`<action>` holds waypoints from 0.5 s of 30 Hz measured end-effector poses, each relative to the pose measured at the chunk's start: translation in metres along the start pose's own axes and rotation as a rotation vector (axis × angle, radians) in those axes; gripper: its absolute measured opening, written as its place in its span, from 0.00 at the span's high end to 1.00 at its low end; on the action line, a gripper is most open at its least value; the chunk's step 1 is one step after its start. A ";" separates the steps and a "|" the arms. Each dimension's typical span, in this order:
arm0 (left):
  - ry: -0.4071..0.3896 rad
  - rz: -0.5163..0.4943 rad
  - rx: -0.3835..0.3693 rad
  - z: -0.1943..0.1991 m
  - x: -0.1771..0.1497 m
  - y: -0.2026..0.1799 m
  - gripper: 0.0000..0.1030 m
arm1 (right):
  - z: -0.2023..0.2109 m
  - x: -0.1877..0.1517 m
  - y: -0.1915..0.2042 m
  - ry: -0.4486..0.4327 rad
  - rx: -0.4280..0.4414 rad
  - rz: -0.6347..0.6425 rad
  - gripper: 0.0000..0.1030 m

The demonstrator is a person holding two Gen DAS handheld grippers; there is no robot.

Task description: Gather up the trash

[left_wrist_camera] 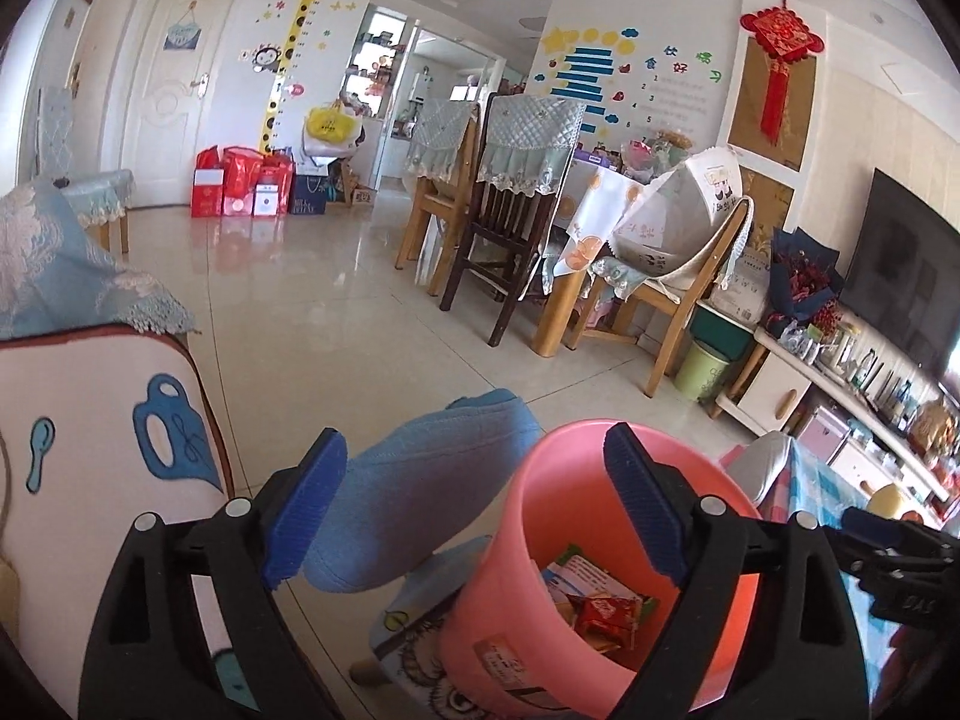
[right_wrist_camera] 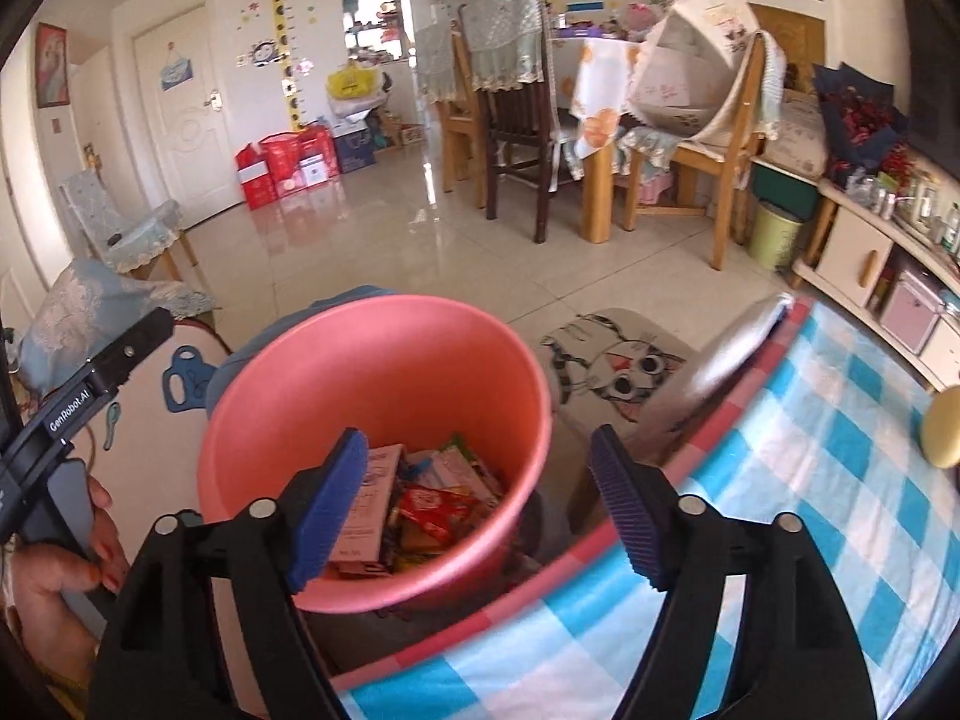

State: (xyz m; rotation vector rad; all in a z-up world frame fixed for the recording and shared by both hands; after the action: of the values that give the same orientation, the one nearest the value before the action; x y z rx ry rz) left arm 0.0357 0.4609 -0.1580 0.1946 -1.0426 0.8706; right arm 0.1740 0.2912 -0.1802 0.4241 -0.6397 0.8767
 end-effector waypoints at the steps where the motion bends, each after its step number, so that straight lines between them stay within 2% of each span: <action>1: -0.003 -0.004 0.001 0.000 0.000 0.000 0.09 | 0.003 -0.003 -0.005 0.000 -0.016 -0.013 0.25; 7: -0.040 -0.060 0.012 0.006 0.006 -0.009 0.04 | 0.025 -0.018 -0.032 -0.010 -0.087 -0.066 0.25; 12: -0.032 -0.117 0.024 0.014 0.006 -0.031 0.04 | 0.047 -0.031 -0.047 -0.020 -0.138 -0.084 0.24; 15: -0.025 -0.145 -0.019 0.022 0.004 -0.050 0.04 | 0.064 -0.035 -0.052 -0.041 -0.167 -0.088 0.24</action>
State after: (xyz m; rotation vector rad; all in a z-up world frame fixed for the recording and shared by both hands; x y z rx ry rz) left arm 0.0571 0.4185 -0.1305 0.2622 -1.0465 0.7284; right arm 0.1778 0.2039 -0.1614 0.3177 -0.7204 0.7262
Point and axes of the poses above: each gripper's, at about its wrist camera, not at the fingertips, and z roughly against the way its jaws point, y to its left, x to its top, the point moved 10 cm from there along -z, roughly the way its jaws point, and after that the axes turned 6 degrees about y, right-handed, at the moved point
